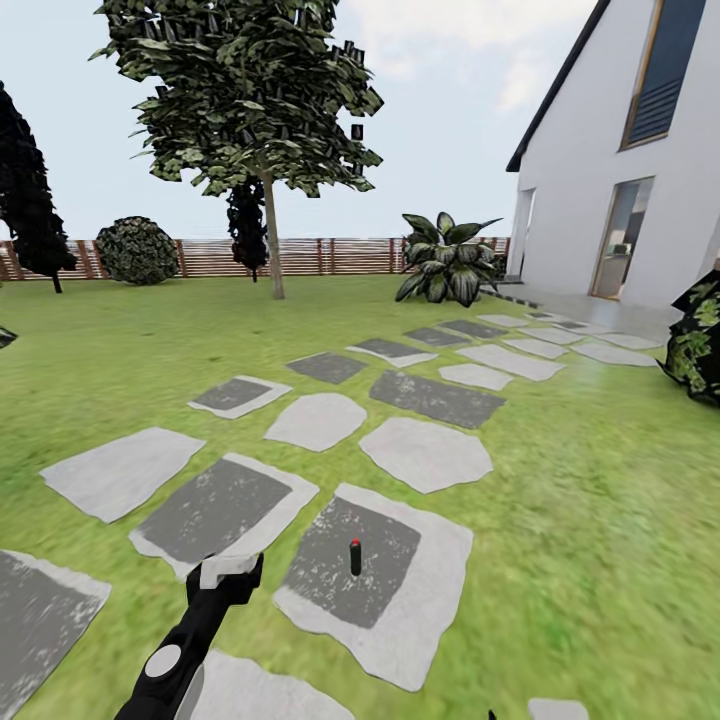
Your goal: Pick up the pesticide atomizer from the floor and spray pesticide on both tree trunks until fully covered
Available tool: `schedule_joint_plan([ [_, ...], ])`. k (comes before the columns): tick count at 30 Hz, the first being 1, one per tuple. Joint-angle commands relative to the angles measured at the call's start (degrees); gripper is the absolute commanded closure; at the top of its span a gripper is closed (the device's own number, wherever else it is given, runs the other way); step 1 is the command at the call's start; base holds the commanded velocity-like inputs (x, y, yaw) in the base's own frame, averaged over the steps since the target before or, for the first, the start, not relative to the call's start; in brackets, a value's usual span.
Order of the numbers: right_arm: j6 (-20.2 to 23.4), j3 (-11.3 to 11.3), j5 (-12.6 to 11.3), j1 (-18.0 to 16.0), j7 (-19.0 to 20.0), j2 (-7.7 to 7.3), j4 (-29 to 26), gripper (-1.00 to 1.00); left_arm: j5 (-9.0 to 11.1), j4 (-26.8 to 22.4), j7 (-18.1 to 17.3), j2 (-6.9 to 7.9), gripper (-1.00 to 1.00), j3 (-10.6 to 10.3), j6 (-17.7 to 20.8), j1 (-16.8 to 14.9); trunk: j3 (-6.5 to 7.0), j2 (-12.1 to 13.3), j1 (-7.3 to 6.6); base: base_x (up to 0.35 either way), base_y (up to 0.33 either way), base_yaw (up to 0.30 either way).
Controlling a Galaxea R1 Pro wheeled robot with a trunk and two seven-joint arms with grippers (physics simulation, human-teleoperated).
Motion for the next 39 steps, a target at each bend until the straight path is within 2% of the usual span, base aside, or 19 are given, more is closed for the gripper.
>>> schedule_joint_plan([
  [1, 0.00, 0.00, 0.01, 0.00, 0.00, -0.02, 0.00, -1.00, 0.00, 0.00, 0.00, 0.00, -1.00, 0.00, 0.00, 0.00, 0.00, 0.00, 0.00, 0.109, -0.194, 0.011],
  [16, 0.00, 0.00, 0.01, 0.00, 0.00, -0.08, 0.00, -1.00, 0.00, 0.00, 0.00, 0.00, -1.00, 0.00, -0.01, 0.00, 0.00, 0.00, 0.00, 0.003, -0.217, 0.005],
  [29, 0.00, 0.00, 0.03, 0.00, 0.00, -0.04, 0.00, -1.00, 0.00, 0.00, 0.00, 0.00, -1.00, 0.00, 0.00, 0.00, 0.00, 0.00, 0.00, 0.072, -0.238, 0.253],
  [39, 0.01, 0.00, 0.04, 0.00, 0.00, -0.03, 0.00, -1.00, 0.00, 0.00, 0.00, 0.00, -1.00, 0.00, 0.00, 0.00, 0.00, 0.00, 0.00, 0.183, -0.269, 0.023],
])
